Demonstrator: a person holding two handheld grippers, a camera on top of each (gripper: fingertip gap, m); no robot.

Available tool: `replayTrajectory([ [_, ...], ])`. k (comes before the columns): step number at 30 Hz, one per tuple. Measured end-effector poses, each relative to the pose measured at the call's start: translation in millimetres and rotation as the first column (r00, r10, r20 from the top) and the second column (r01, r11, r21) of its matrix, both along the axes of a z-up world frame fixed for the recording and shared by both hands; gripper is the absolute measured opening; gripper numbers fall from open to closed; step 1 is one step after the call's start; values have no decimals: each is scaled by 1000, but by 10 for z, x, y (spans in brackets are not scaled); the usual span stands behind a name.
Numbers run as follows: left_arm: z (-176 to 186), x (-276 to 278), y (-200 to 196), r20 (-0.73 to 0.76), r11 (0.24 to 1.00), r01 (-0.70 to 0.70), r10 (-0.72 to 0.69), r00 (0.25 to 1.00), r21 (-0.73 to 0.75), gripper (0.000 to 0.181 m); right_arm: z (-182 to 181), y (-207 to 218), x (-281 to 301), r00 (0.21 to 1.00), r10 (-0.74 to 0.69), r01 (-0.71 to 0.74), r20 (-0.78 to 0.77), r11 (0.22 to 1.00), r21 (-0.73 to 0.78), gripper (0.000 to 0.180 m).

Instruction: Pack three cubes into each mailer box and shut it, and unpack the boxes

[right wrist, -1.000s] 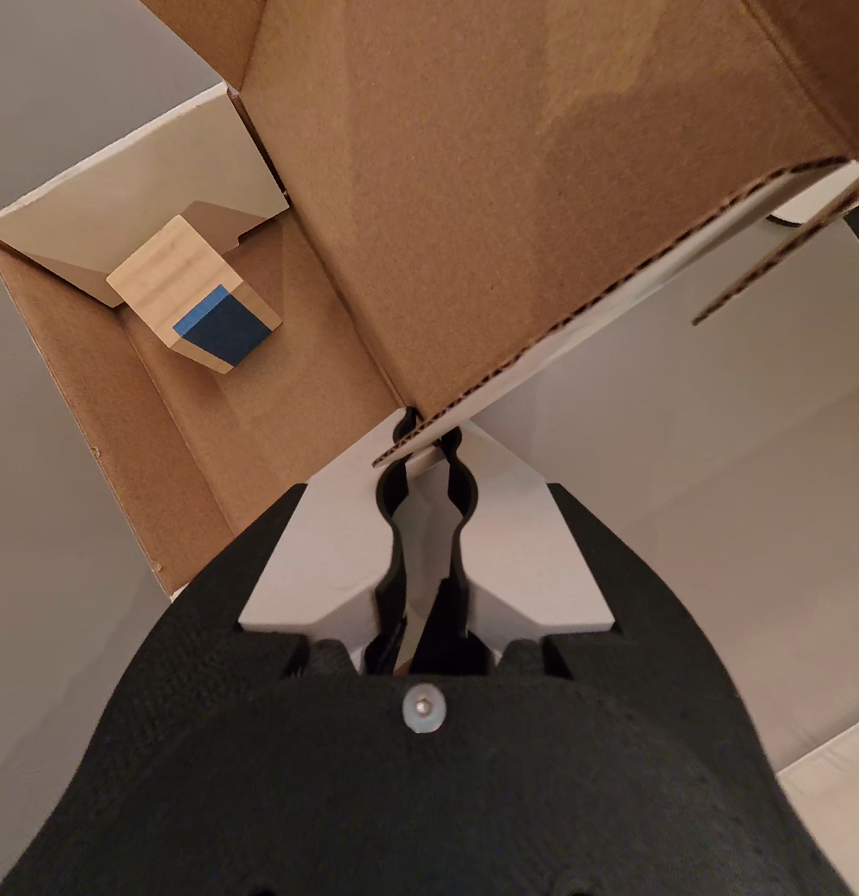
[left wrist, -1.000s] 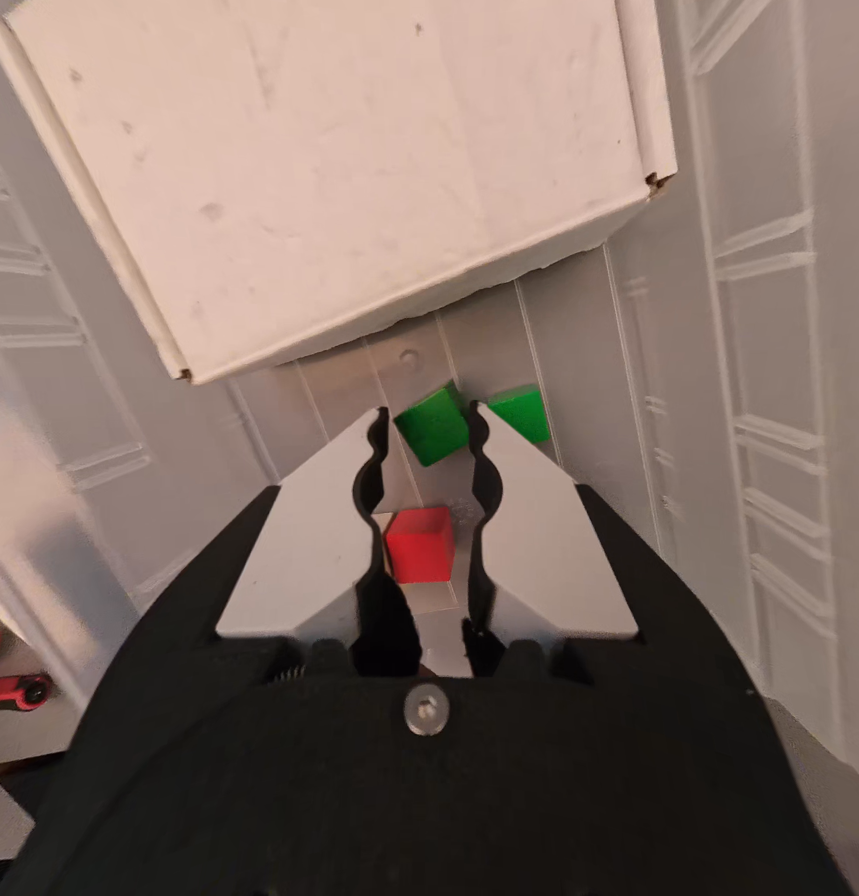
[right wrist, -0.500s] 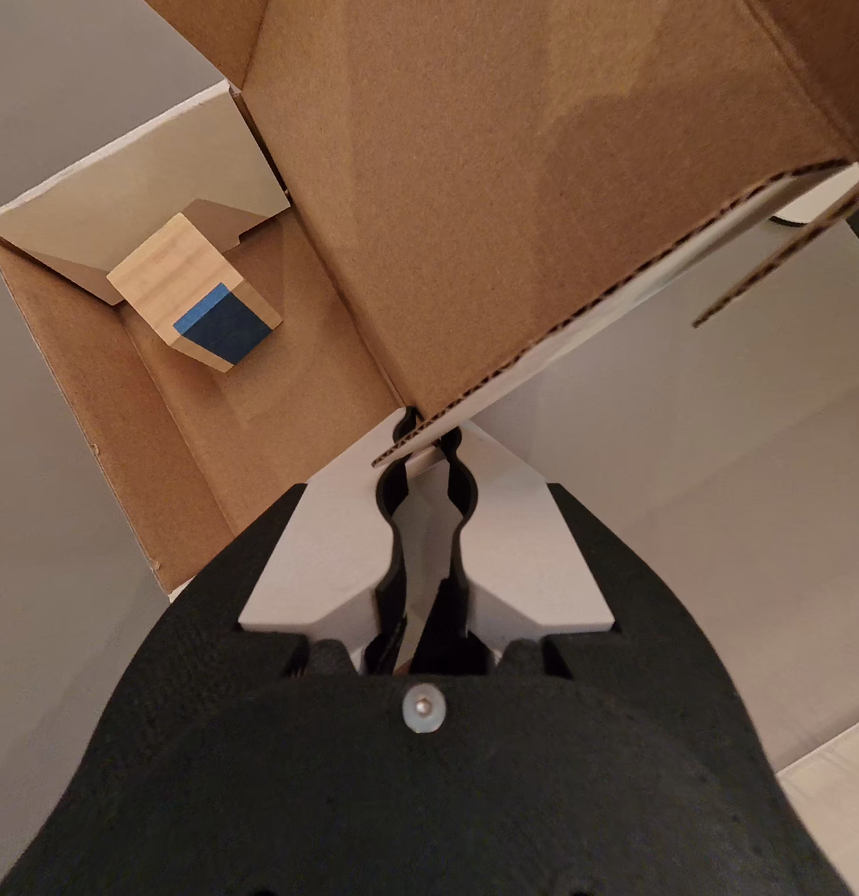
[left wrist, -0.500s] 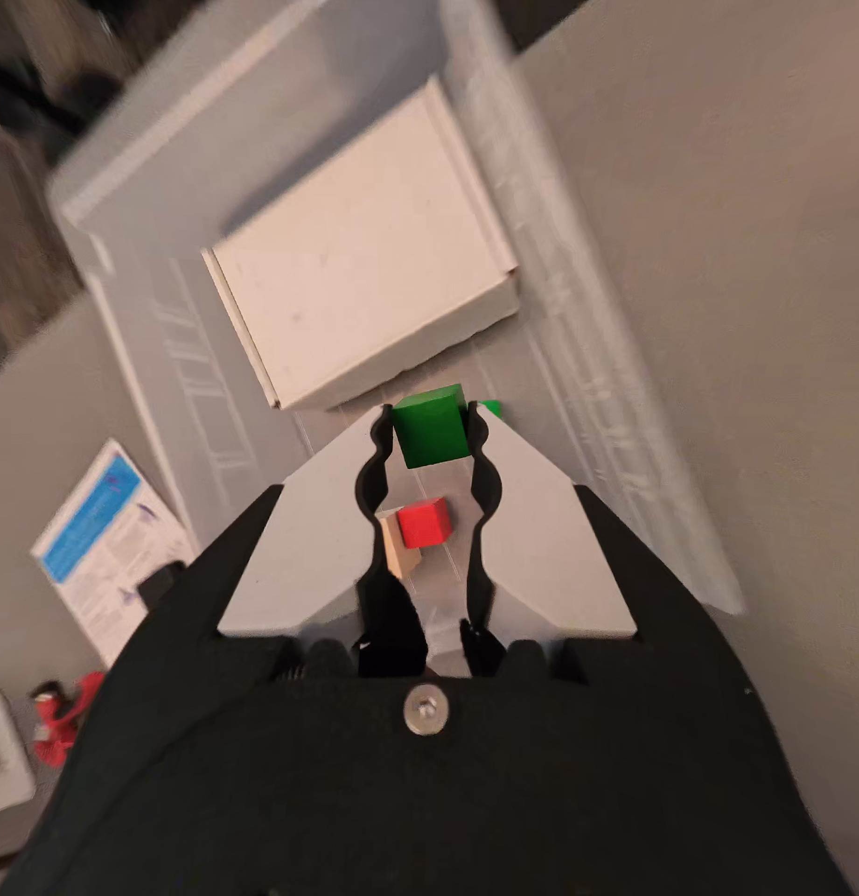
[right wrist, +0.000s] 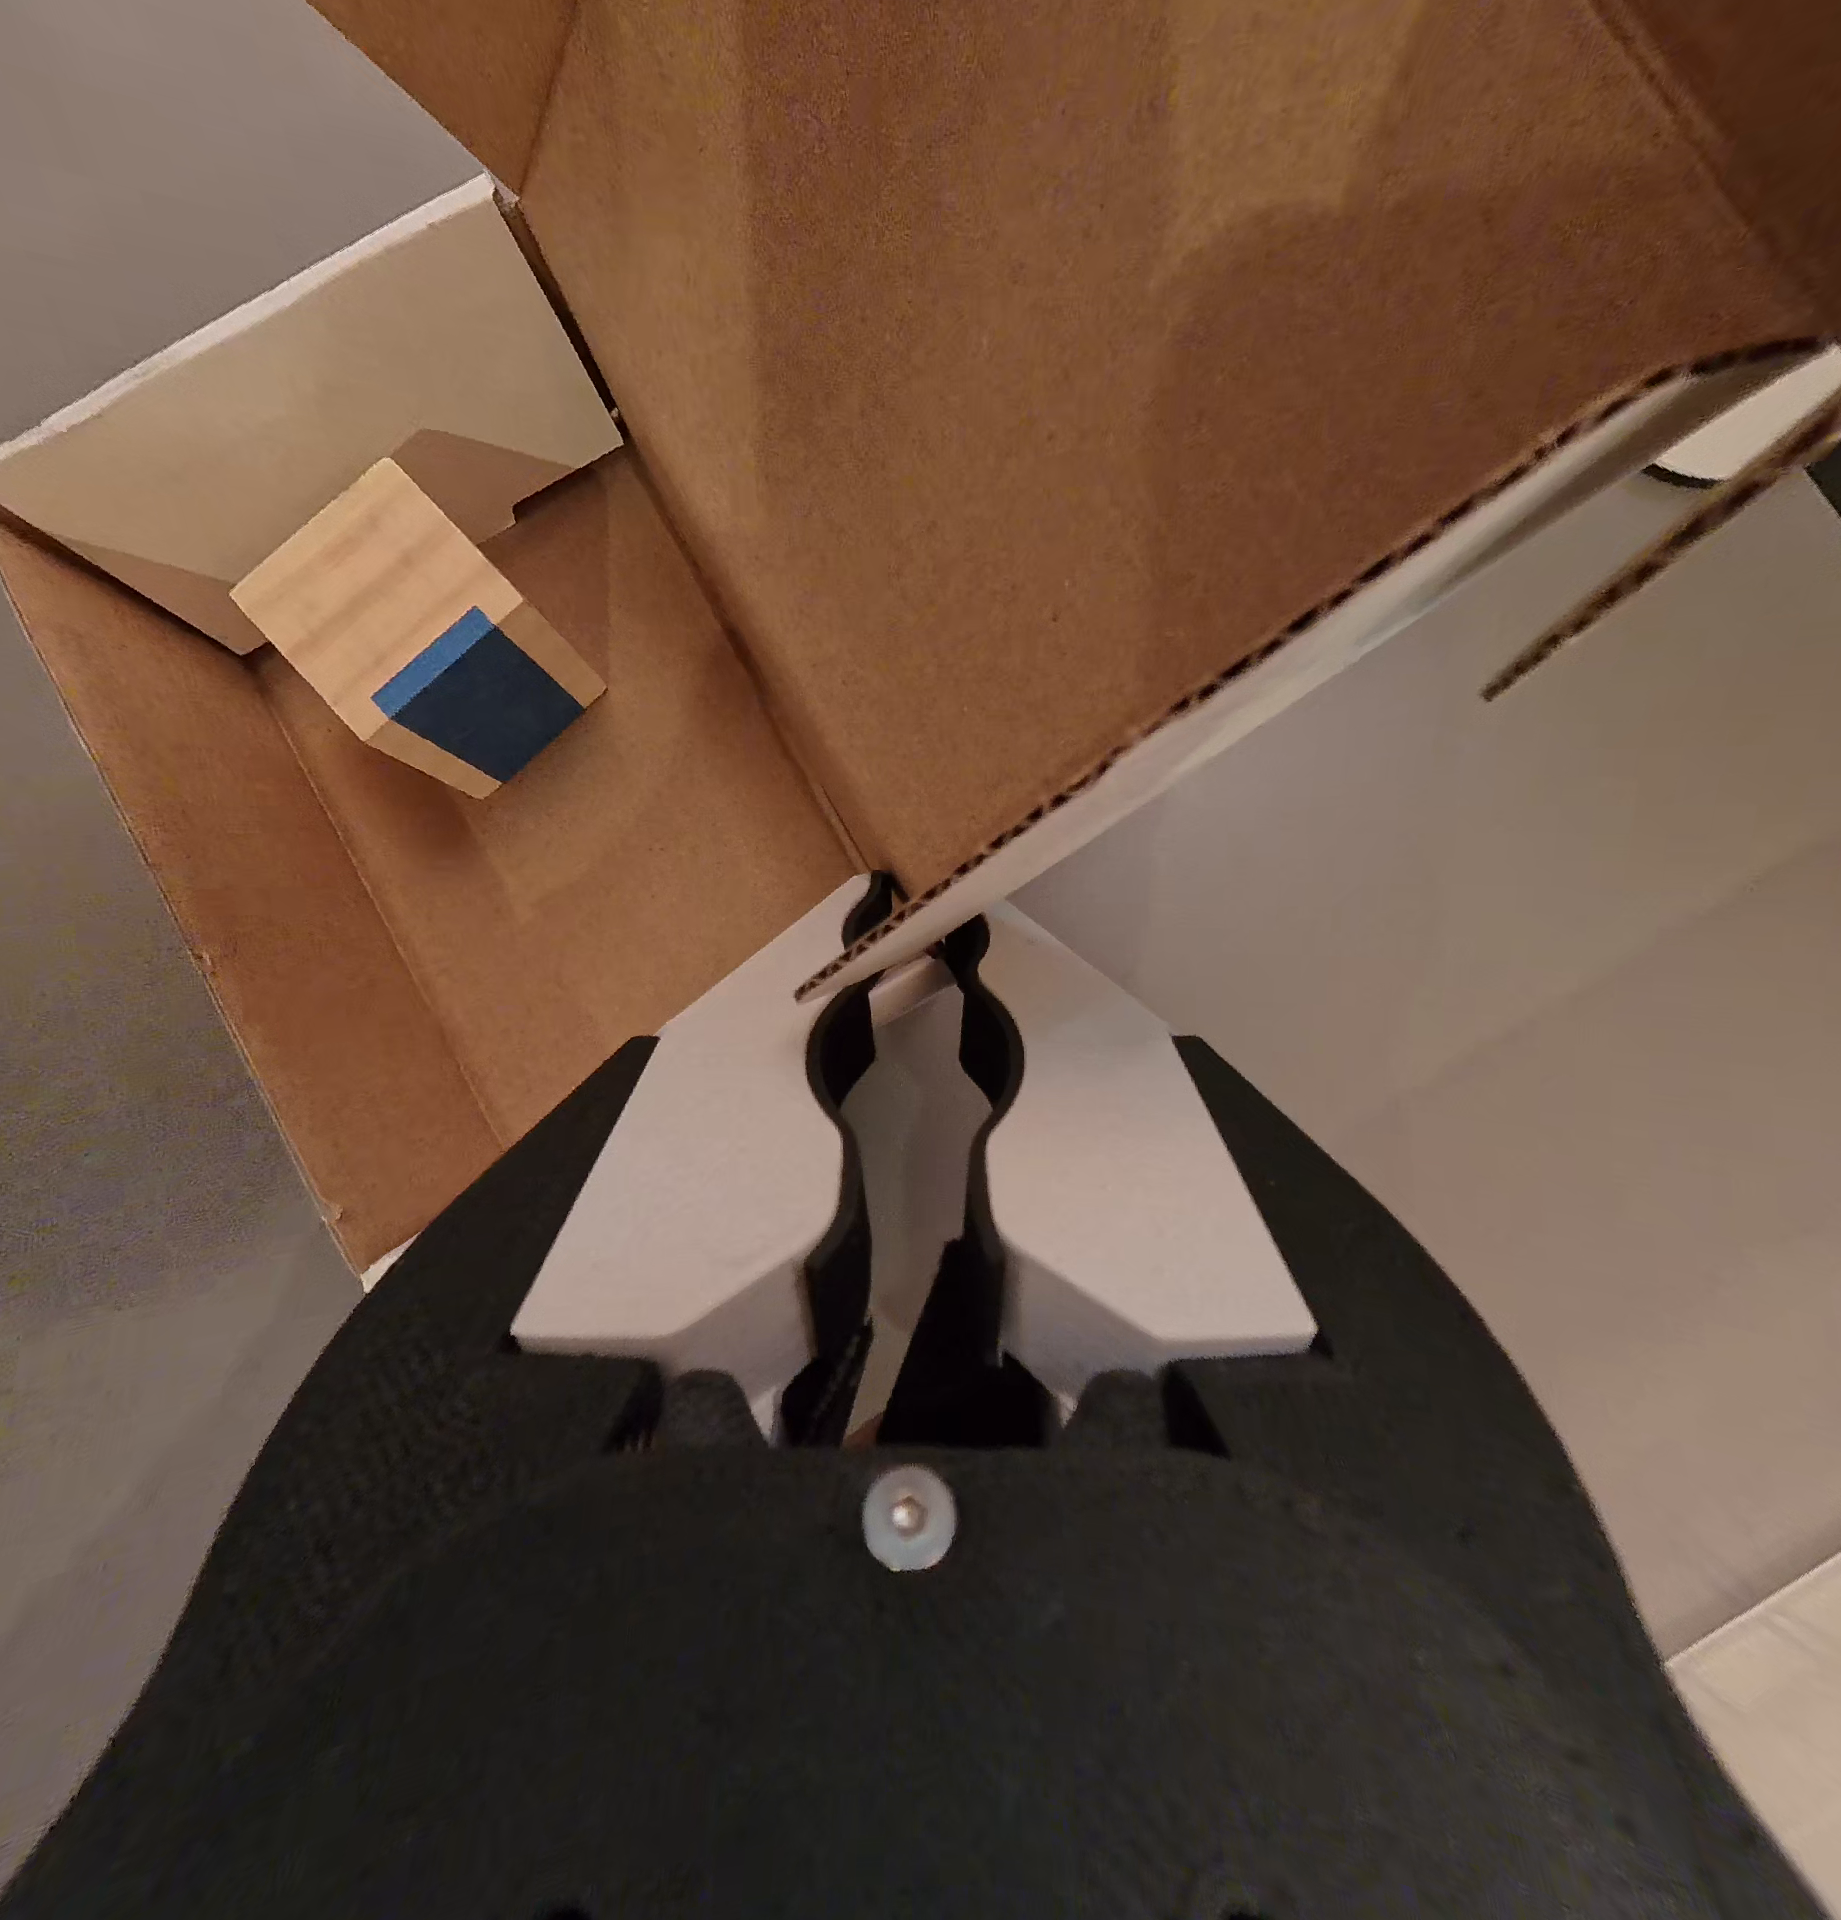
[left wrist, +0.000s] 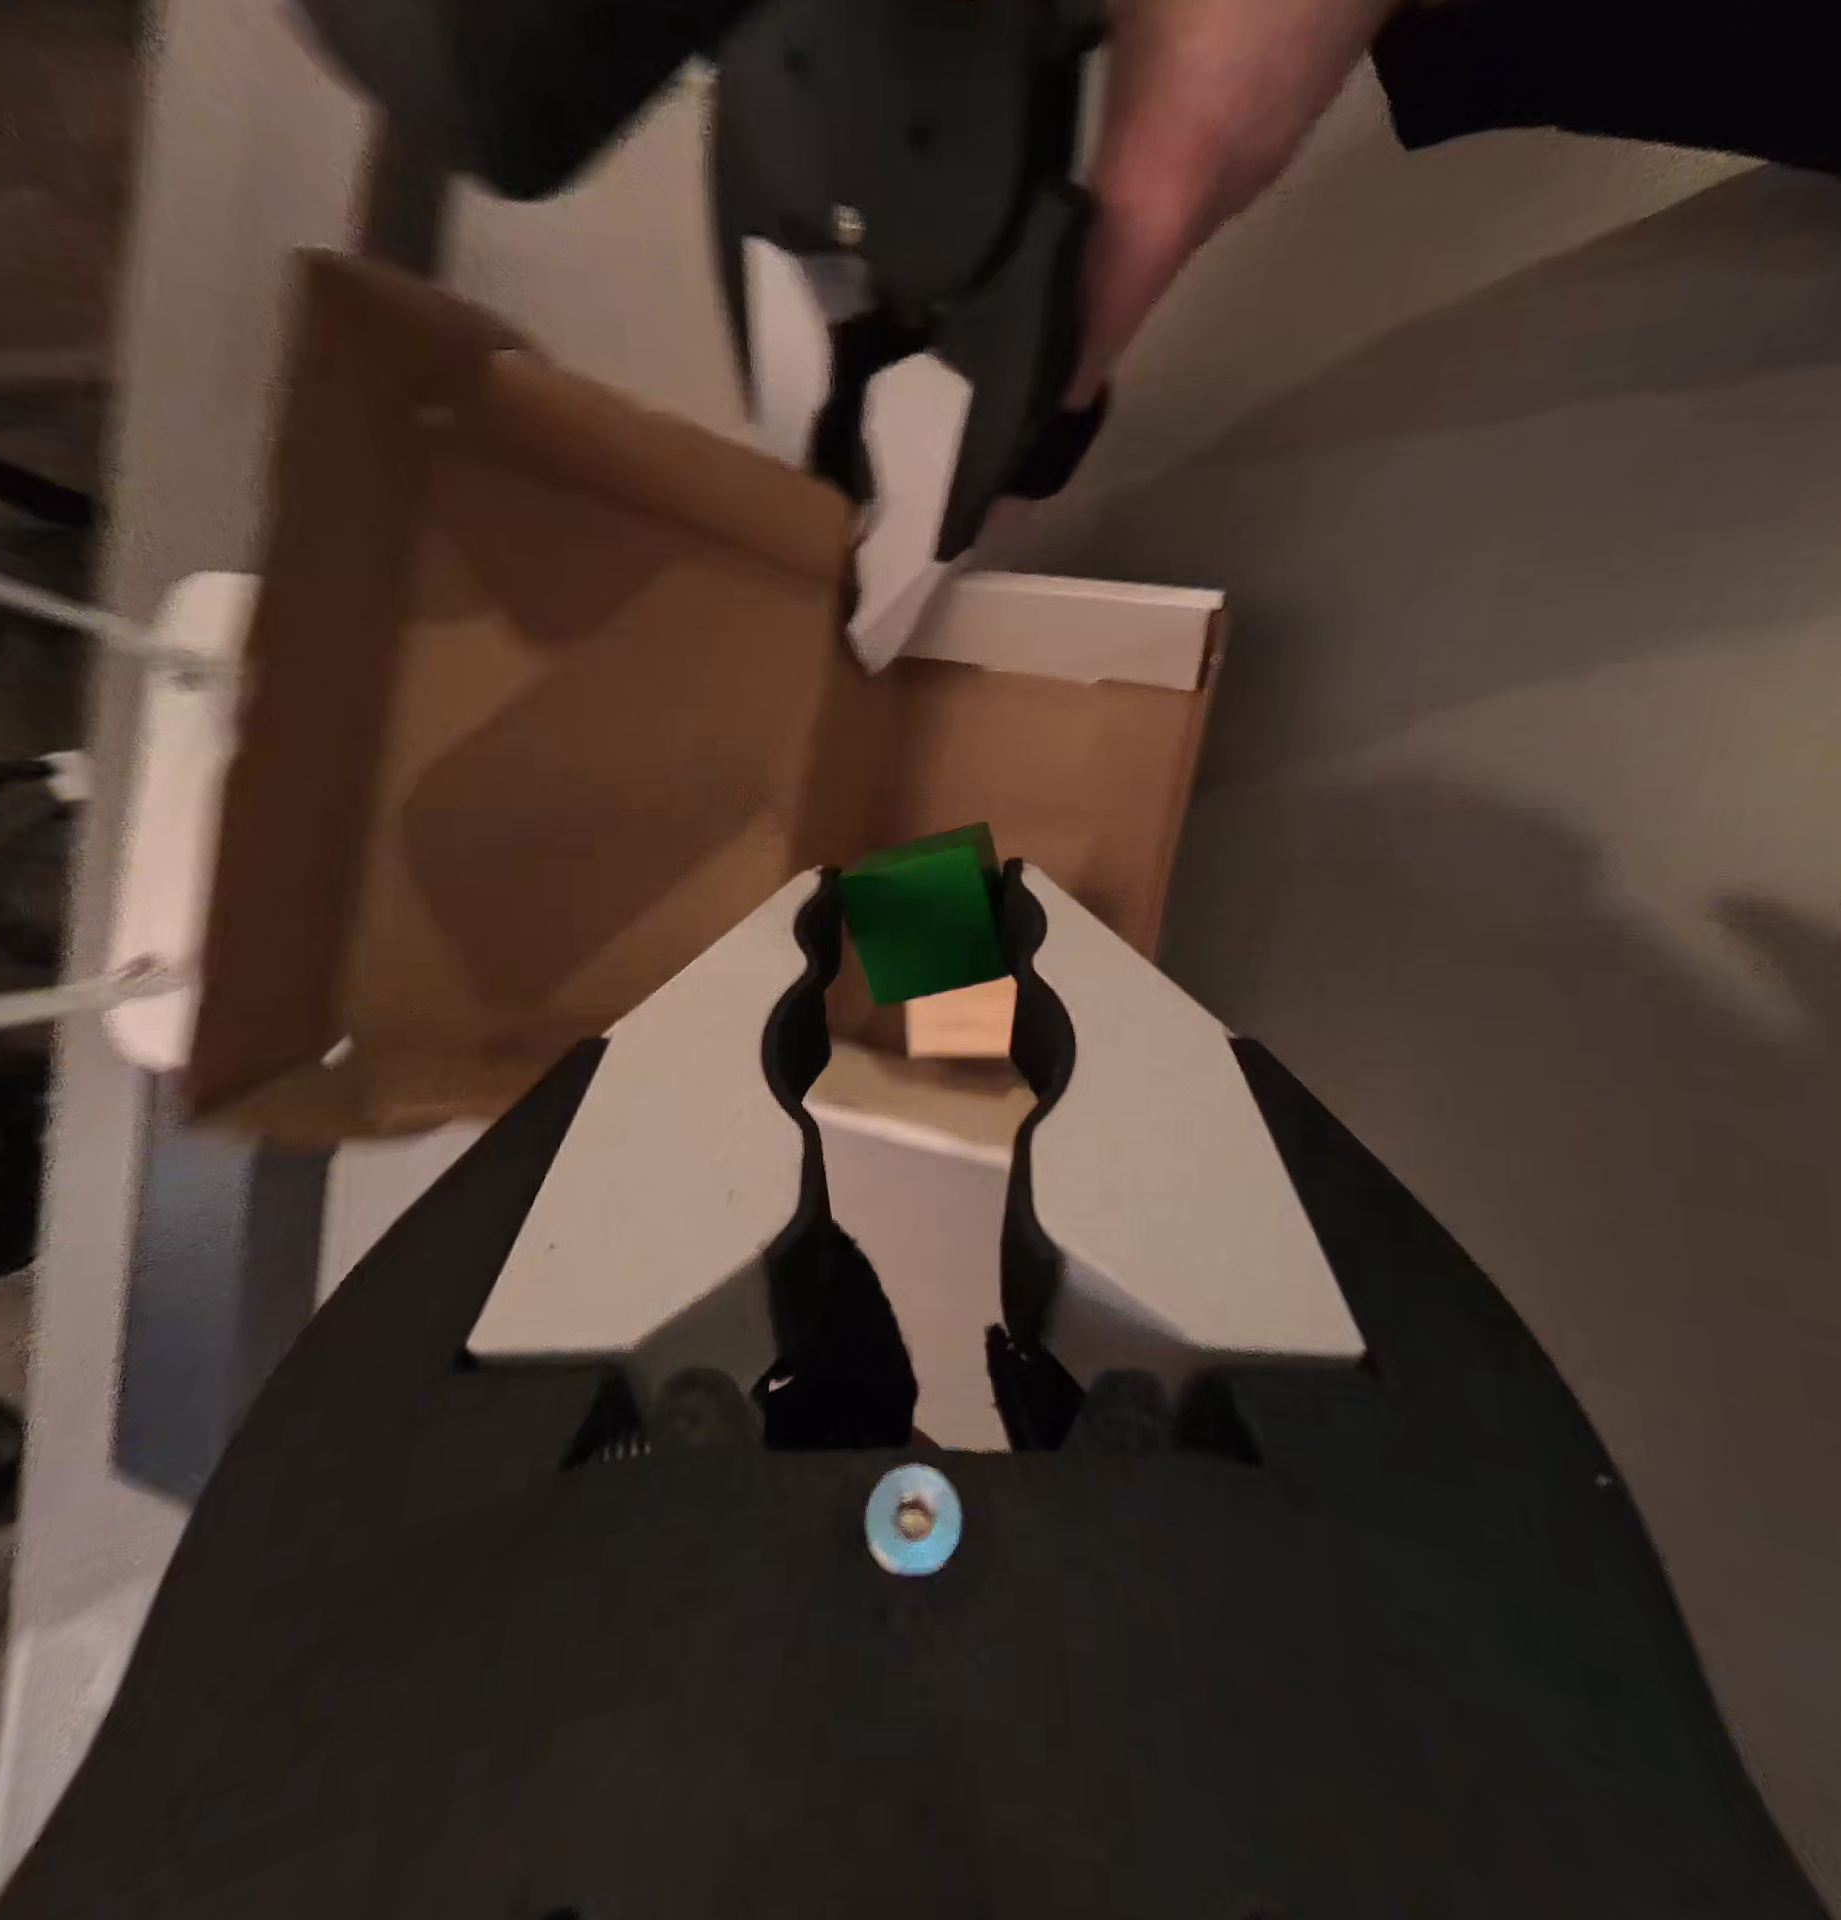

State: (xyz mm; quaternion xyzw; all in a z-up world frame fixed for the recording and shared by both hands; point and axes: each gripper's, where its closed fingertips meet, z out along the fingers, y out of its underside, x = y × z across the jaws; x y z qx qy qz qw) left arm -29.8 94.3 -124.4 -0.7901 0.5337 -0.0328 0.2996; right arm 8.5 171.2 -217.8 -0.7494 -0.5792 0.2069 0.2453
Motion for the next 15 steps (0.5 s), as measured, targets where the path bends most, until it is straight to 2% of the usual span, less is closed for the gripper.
replayTrajectory([
  [5,-652,218,202,-104,990,63,-76,992,-124,29,1,1,0,1000,0,0,1,1000,3,8],
  [7,-854,207,160,-147,980,78,-106,983,-183,30,0,2,0,1000,1,-1,-1,1000,1,8],
  [13,-1127,156,195,-192,978,44,-85,978,-206,30,2,1,-6,1000,5,-5,-6,1000,-3,8],
  [15,-1099,182,184,-175,978,50,-86,981,-201,45,3,0,-8,1000,5,-5,-4,1000,1,8],
])
